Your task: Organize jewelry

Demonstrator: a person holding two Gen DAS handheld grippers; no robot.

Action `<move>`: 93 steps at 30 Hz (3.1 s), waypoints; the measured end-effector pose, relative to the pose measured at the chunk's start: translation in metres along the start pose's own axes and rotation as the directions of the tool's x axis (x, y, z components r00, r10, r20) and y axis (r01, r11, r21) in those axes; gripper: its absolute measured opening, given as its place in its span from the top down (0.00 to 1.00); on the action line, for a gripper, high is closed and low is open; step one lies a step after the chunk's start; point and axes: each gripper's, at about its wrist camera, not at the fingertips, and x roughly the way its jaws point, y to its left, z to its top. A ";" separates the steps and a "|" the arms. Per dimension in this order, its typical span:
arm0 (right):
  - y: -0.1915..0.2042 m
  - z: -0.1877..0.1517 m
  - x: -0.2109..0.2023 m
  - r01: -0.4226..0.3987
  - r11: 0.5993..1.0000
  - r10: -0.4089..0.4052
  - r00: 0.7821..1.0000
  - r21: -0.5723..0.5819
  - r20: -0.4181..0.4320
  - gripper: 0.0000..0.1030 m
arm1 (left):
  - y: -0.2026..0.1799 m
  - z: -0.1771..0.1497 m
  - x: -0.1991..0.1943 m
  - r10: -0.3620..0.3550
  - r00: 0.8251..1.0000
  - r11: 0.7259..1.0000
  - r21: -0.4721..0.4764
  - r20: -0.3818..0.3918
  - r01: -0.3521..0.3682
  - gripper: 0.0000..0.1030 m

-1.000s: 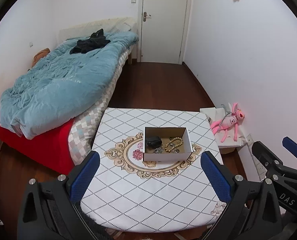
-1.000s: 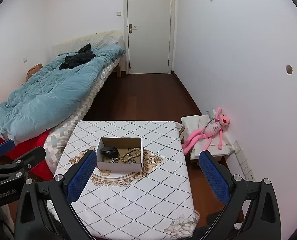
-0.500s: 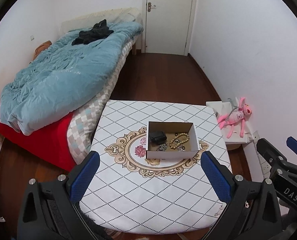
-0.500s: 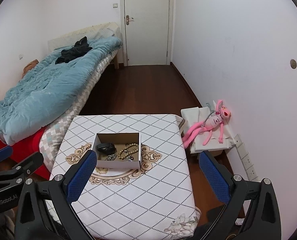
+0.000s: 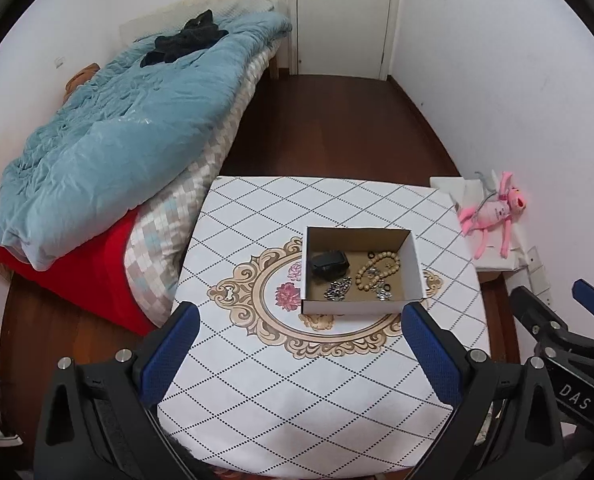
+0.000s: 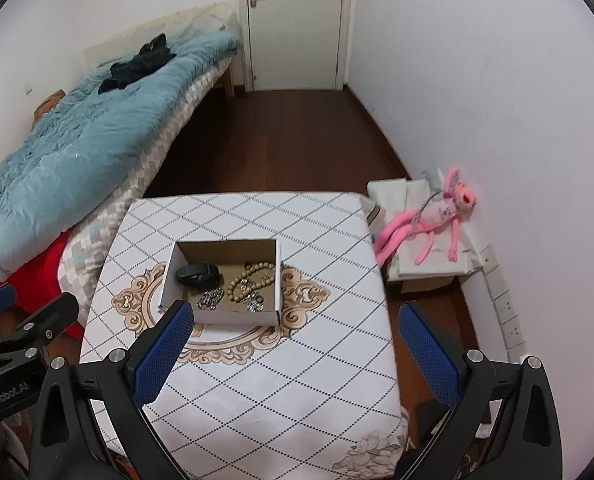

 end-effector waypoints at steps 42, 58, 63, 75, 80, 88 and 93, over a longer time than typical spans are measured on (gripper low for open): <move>0.002 0.018 0.017 0.009 0.999 -0.014 0.996 -0.052 -0.089 0.00 | -0.001 0.011 0.010 -0.005 0.999 1.000 0.002 -0.054 0.005 0.00; 0.002 0.014 0.015 0.009 0.998 -0.015 0.995 -0.056 -0.098 0.00 | -0.001 0.005 0.012 0.005 0.998 1.000 0.012 -0.056 -0.004 0.00; 0.002 0.014 0.015 0.006 0.998 -0.012 0.995 -0.057 -0.100 0.00 | 0.001 0.002 0.012 0.007 0.998 1.000 0.012 -0.055 -0.006 0.00; -0.001 0.015 0.012 0.007 0.999 -0.012 0.995 -0.052 -0.099 0.00 | 0.004 0.002 0.014 0.008 0.998 1.000 0.014 -0.061 -0.007 0.00; 0.000 0.015 0.013 0.012 0.998 -0.018 0.995 -0.058 -0.102 0.00 | 0.004 0.002 0.014 0.011 0.998 1.000 0.013 -0.061 -0.010 0.00; 0.002 0.015 0.015 0.016 0.998 -0.022 0.995 -0.060 -0.101 0.00 | 0.003 0.002 0.015 0.009 0.998 1.000 0.014 -0.062 -0.008 0.00; 0.002 0.014 0.016 0.016 0.998 -0.022 0.995 -0.060 -0.101 0.00 | 0.004 0.002 0.015 0.010 0.998 1.000 0.015 -0.062 -0.009 0.00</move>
